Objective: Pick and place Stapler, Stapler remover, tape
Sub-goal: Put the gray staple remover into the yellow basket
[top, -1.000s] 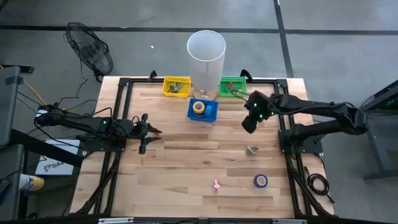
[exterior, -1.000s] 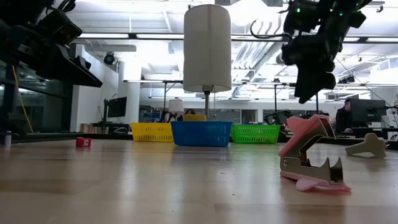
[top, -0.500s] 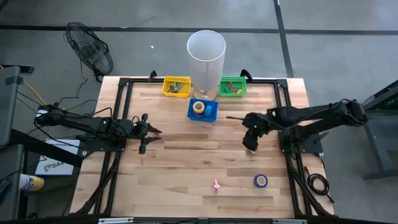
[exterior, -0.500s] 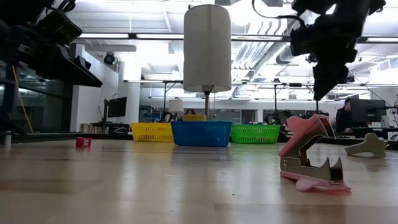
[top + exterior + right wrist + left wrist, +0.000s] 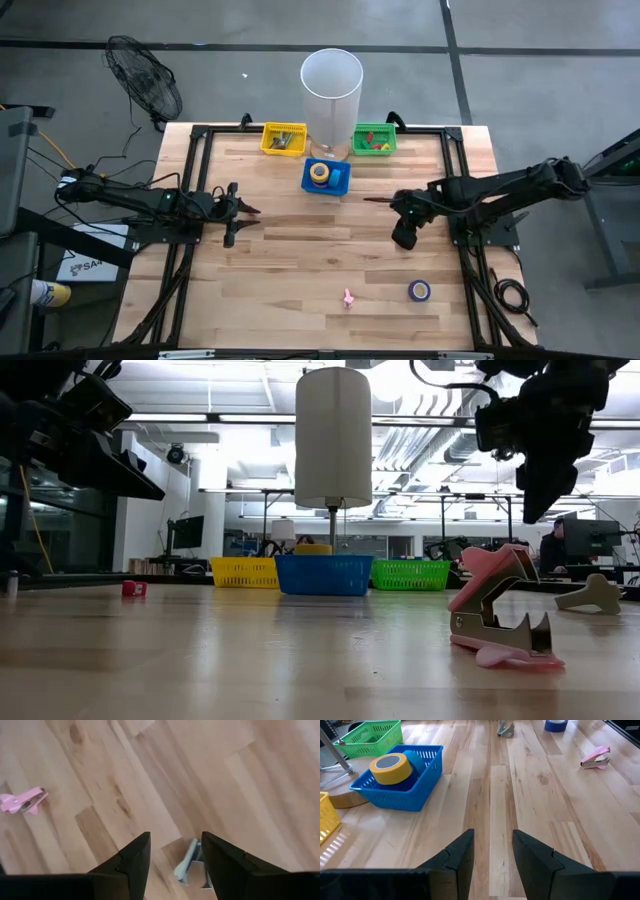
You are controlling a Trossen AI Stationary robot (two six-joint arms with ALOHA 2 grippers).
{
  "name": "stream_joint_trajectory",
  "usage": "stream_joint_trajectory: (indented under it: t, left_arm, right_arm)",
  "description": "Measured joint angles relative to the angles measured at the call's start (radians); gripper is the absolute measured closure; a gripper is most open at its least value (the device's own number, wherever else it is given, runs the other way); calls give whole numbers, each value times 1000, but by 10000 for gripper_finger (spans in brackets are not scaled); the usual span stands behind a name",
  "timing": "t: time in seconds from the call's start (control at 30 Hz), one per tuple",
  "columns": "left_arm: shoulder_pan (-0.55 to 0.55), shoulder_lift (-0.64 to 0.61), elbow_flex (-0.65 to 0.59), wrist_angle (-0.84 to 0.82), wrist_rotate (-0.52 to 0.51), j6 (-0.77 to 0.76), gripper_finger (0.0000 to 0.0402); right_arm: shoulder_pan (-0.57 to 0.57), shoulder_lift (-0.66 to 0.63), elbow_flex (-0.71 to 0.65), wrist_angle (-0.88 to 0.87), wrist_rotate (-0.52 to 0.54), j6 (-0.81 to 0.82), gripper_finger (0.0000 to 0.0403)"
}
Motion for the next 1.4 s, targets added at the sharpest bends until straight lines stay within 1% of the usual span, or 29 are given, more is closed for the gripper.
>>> stream_joint_trajectory:
  t: [0.13, 0.3, 0.4, 0.5, 0.67, 0.77, 0.87, 1.03, 1.23, 1.4]
  left_arm:
    - [0, 0, 0, 0, 0, -1, 270]
    - [0, 0, 0, 2, 0, 0, 270]
    - [0, 0, 0, 2, 0, -1, 270]
    - [0, 0, 0, 2, 0, -2, 270]
    - [0, 0, 0, 1, 0, -2, 270]
    - [0, 0, 0, 1, 0, -2, 270]
    - [0, 0, 0, 0, 0, -2, 270]
    - [0, 0, 0, 0, 0, -2, 270]
    - [0, 0, 0, 0, 1, -2, 270]
    - [0, 0, 0, 0, 4, -2, 270]
  right_arm:
    - [0, 52, 0, 21, -53, -1, 235]
    - [0, 152, 34, -22, -59, -38, 235]
    - [-6, 214, 78, -70, -44, -47, 235]
    - [-27, 272, 131, -129, -53, -56, 235]
    - [-40, 375, 218, -227, -38, -106, 235]
    - [-40, 440, 264, -281, -47, -152, 230]
    - [-40, 503, 313, -338, -58, -175, 215]
    - [-40, 583, 375, -420, -56, -196, 174]
    - [-40, 633, 381, -453, -129, -195, 124]
    - [-40, 667, 380, -470, -116, -174, 106]
